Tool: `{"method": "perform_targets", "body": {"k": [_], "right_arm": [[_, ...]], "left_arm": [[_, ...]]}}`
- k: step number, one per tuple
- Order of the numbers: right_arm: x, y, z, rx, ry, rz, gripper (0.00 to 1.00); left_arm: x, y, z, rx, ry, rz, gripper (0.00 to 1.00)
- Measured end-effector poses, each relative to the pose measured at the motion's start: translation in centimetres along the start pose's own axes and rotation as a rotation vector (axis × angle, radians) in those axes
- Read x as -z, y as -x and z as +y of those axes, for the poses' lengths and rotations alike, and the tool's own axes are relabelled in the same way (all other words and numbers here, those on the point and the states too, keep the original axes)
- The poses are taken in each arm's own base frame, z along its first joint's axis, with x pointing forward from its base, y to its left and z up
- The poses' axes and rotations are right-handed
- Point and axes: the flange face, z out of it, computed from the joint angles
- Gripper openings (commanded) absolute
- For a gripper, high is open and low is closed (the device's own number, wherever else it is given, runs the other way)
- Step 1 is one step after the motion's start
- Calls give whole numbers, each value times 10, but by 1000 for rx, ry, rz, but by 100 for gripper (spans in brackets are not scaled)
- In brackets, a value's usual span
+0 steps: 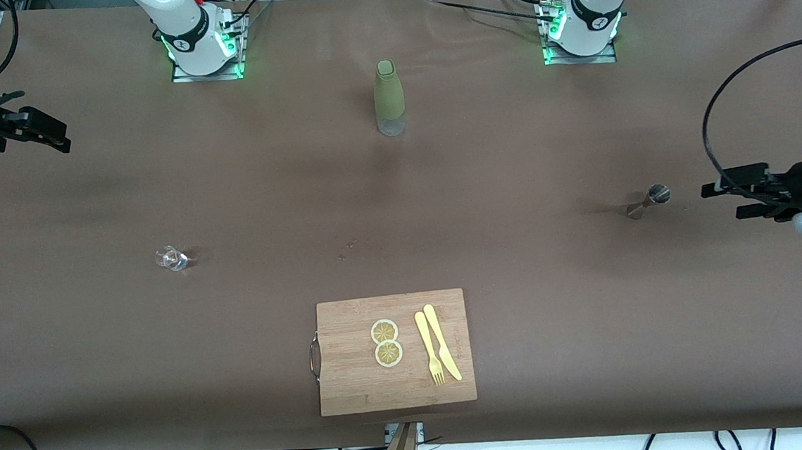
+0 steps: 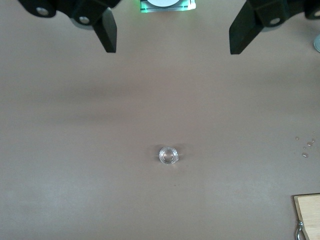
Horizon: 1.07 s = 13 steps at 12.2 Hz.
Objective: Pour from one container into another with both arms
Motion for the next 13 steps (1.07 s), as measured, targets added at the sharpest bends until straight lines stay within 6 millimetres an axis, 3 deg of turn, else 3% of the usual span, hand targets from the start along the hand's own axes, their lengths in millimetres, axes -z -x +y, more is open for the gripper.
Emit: {"method": "perform_targets", "body": {"k": [2,4,6,9,13], "right_arm": [[-3,-2,1,-7,-35,-7,100],[-7,-4,3,-12,-50,-16,100],[-8,-5,3,-13,-51,-19,100],[-8,-6,3,-14,-52,-12,100],[-7,-6,3,-14,-52,-9,100]], "left_arm": [[-6,-8,24,54,-74,-37,100],[3,-7,39,86,-133,-41,100],[20,0,55,102,-219,-44,100],[36,12,93,193,-297,-34,100],[46,36,113,316,-349,-59,100]]}}
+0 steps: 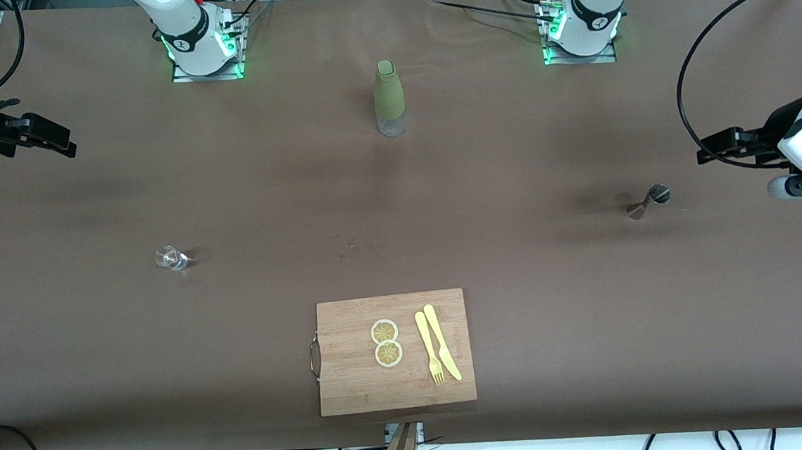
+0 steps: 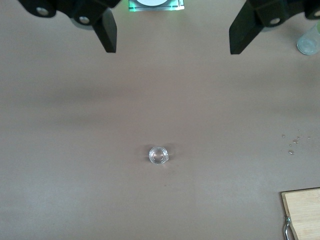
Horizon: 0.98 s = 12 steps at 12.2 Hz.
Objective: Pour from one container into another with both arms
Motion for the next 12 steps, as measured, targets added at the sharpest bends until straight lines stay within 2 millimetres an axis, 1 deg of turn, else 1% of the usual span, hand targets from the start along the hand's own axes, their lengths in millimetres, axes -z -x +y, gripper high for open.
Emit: {"method": "perform_targets", "body": {"k": [4,6,9,12], "right_arm": [[0,-1,0,0,0,5,100],[1,-1,0,0,-1,9,100],[1,-2,0,0,-1,16,100],[2,-2,0,0,-1,18,100]], "left_arm": [[8,19,3,7,-3,5,100],[7,21,1,10,-2,1,100],[-1,20,1,10,-2,-17,100],[1,20,1,8,-2,-3,100]]}}
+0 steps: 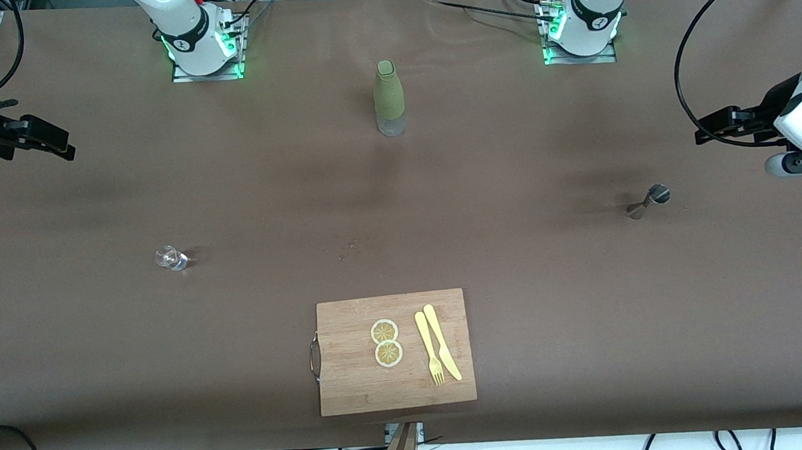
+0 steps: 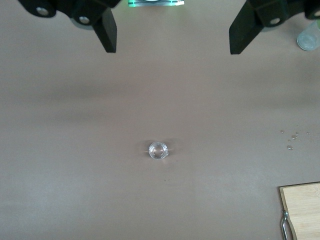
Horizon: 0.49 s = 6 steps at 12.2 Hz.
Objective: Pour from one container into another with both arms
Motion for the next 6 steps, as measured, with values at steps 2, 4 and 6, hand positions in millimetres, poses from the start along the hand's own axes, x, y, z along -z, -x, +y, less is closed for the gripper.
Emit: {"method": "perform_targets", "body": {"k": [2,4,6], "right_arm": [[0,0,0,0,0,0,100],[0,0,0,0,0,0,100],[0,0,0,0,0,0,100]], "left_arm": [[9,2,-2,-21,0,35,100],[24,10,-5,-35,-1,79,100],[37,18,-6,-40,-2,105,100]]}}
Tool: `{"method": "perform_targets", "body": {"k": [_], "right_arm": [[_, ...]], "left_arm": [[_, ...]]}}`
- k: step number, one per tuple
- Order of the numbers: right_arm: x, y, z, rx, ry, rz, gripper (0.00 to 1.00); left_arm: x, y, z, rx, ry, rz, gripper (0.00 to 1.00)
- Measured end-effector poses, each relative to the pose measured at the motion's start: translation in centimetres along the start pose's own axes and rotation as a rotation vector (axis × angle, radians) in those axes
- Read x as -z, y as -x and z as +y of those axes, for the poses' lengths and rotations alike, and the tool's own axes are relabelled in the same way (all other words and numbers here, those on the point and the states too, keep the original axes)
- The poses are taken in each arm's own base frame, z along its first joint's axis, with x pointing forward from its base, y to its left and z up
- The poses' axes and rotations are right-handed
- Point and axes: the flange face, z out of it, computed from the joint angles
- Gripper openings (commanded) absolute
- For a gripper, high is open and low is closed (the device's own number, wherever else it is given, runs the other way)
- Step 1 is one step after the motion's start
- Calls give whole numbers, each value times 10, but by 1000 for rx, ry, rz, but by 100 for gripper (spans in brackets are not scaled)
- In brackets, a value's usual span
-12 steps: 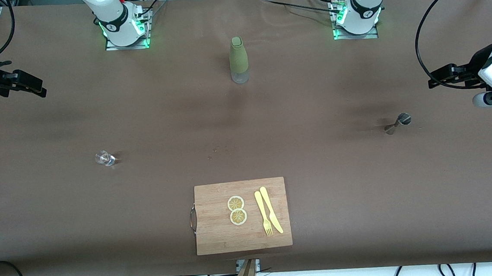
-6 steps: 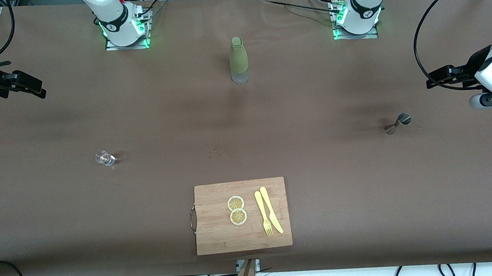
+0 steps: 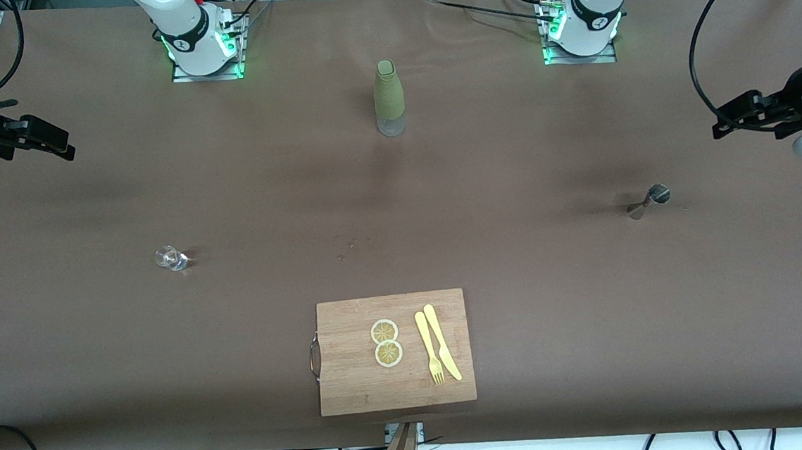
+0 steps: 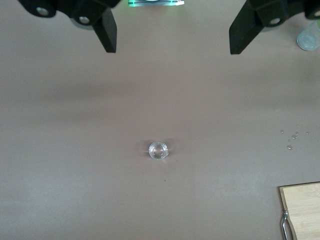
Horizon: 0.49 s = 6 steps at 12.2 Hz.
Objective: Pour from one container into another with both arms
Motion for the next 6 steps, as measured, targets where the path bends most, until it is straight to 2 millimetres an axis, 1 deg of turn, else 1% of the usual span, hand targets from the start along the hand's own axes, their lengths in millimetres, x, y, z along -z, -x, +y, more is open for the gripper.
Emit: {"method": "perform_targets", "body": {"k": [6], "right_arm": [[0,0,0,0,0,0,100]], "left_arm": [[14,11,-1,3,0,22,100]]}}
